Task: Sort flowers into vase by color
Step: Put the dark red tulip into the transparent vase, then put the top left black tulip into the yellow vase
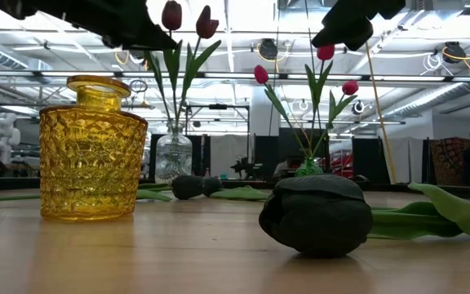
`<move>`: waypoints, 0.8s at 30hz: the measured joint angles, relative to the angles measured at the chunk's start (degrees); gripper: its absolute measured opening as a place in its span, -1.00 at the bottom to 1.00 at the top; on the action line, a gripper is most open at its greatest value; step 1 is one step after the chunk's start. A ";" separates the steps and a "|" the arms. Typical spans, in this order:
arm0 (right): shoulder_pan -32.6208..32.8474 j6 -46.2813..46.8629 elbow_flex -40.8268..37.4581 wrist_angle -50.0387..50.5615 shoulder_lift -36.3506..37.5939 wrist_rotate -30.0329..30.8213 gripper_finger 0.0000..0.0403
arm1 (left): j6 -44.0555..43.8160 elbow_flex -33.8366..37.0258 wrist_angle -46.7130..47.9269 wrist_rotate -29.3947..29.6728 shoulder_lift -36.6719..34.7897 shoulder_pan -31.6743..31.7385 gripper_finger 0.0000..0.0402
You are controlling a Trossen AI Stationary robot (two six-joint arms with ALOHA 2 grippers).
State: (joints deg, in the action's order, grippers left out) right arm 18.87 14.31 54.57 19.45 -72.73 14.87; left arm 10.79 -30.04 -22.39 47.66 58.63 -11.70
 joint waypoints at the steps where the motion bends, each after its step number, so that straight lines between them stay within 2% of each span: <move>1: 0.00 0.00 0.00 0.12 0.00 0.00 -0.04 | 0.00 0.02 1.14 0.60 -0.78 -0.56 -0.21; 15: 0.00 0.02 0.00 0.48 0.00 0.00 -0.04 | -4.32 0.02 12.18 0.24 -9.37 -7.84 -0.21; 19: 0.00 0.02 0.00 0.75 0.00 0.00 -0.04 | -7.61 0.02 15.25 -3.30 -10.20 -10.29 -0.21; 24: 0.00 0.02 0.00 0.73 0.00 0.00 -0.04 | -15.44 0.02 23.86 -7.16 -10.33 -12.92 -0.21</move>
State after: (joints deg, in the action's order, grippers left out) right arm 18.87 14.33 54.57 20.18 -72.73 14.87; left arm -4.65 -30.02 1.46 40.50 48.29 -24.63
